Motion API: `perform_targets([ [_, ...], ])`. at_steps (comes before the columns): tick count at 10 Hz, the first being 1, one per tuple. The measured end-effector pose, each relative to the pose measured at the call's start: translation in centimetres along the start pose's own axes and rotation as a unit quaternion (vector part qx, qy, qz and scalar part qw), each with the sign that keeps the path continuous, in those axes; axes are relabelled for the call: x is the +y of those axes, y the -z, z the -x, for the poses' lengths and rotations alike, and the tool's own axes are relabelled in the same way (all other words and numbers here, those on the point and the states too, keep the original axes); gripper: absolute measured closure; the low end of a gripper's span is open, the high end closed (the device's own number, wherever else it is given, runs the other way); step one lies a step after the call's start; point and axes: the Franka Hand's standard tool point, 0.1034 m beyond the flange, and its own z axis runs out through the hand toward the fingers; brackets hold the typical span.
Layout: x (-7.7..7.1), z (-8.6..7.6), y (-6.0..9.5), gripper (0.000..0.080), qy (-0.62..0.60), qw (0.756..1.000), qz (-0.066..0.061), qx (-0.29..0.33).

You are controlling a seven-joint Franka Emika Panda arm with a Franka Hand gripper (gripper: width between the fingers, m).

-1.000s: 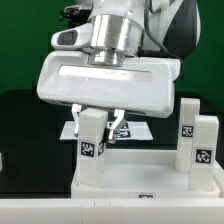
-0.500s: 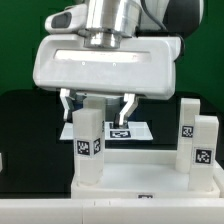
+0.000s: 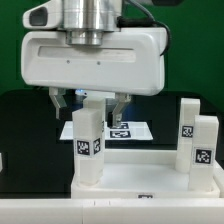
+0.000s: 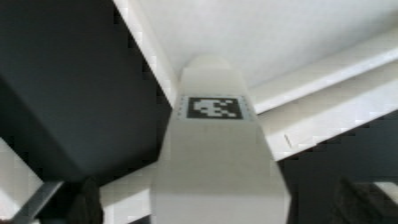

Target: Assemble desk

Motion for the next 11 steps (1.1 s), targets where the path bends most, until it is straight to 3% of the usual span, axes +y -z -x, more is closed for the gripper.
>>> perform_targets([
  [3, 0.04, -0.15, -0.03, 0.016, -0.013, 1.0, 0.001, -0.009],
  [5, 0.07, -0.15, -0.06, 0.0517, -0.035, 0.999, 0.001, -0.009],
  [9, 0.08, -0.21, -0.17, 0.0512, -0.191, 0.982, 0.002, -0.007],
  [10, 0.11, -0.5, -0.23, 0.0512, -0.262, 0.965, 0.001, 0.001],
  [11, 0.02, -0.45, -0.29, 0.0512, -0.359, 0.933, -0.007, -0.004],
])
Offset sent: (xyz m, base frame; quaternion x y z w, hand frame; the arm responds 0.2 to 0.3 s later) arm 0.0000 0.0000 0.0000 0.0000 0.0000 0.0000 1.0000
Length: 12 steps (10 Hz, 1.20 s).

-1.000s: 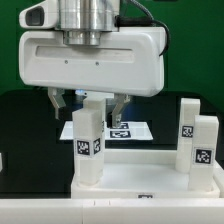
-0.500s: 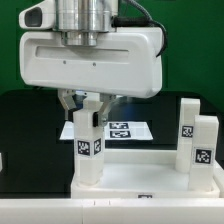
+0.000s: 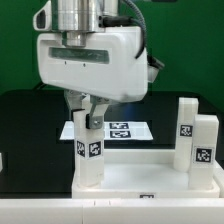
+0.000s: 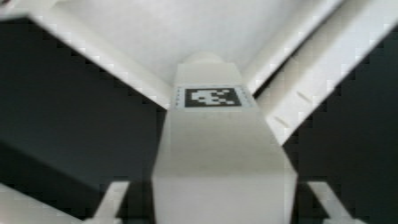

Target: Assemble desk

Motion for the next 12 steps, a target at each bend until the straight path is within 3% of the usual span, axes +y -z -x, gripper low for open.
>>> perform_targets([
  [3, -0.8, 0.6, -0.2, 0.0512, -0.242, 0.969, -0.039, -0.019],
  [5, -0.8, 0.6, -0.2, 0.0512, -0.292, 0.955, -0.038, -0.021],
  [6, -0.8, 0.6, -0.2, 0.0512, -0.28, 0.959, -0.038, -0.021],
  [7, -0.9, 0.7, -0.1, 0.0369, -0.218, 0.975, -0.039, -0.017],
  [8, -1.1, 0.9, 0.1, 0.0369, -0.143, 0.989, -0.043, -0.016],
  [9, -1.2, 1.2, 0.1, 0.0218, -0.071, 0.996, -0.044, -0.013],
  [12, -1.3, 1.9, 0.0, 0.0164, 0.077, 0.996, -0.039, -0.01],
])
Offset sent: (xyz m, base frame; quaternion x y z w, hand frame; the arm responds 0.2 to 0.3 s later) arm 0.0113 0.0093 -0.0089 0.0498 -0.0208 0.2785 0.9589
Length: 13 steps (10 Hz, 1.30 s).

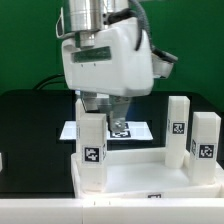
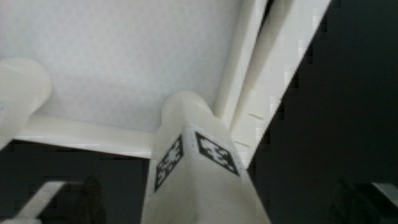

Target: Assemble desk

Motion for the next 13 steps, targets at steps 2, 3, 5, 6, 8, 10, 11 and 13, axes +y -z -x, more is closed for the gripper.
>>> perform_targets([
  [2, -0.01, -0.19, 0.07, 0.0151, 0.12, 0.993, 0.007, 0.005],
  [3, -0.14, -0.37, 0.17, 0.015, 0.24, 0.971, 0.017, 0.01],
  [5, 0.31, 0.07, -0.06, 0.015, 0.364, 0.931, 0.03, -0.021],
  [6, 0.23, -0.04, -0.01, 0.015, 0.355, 0.934, 0.029, -0.017],
  [8, 0.24, -0.04, -0.02, 0.0397, 0.344, 0.938, 0.03, -0.017],
  [10, 0.29, -0.11, -0.01, 0.0515, 0.269, 0.963, 0.031, -0.015],
  [11, 0.29, -0.1, -0.03, 0.0515, 0.234, 0.972, 0.031, -0.014],
  [13, 0.33, -0.29, -0.09, 0.0515, 0.119, 0.992, 0.031, -0.012],
])
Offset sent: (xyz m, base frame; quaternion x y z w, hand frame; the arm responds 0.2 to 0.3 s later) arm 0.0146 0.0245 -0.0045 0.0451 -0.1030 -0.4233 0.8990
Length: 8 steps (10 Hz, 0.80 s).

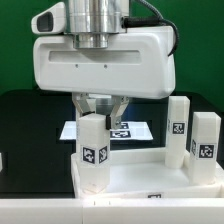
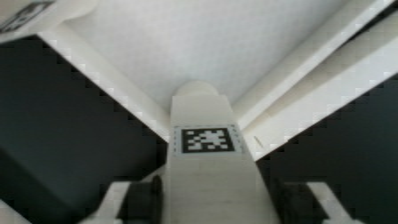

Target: Assemble desk

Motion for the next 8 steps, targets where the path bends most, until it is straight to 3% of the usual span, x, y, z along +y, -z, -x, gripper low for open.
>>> perform_targets([
  [2, -0.42, -0.06, -0.1, 0.0515, -0.204, 0.979, -0.005, -0.007],
  [4, -0.34, -0.2, -0.1, 0.0515, -0.334, 0.942, -0.024, -0.023],
  [7, -0.26, -0.31, -0.11, 0.0515, -0.378, 0.925, -0.023, -0.022],
  [8, -0.27, -0.27, -0.15, 0.0515, -0.348, 0.937, -0.023, -0.021],
])
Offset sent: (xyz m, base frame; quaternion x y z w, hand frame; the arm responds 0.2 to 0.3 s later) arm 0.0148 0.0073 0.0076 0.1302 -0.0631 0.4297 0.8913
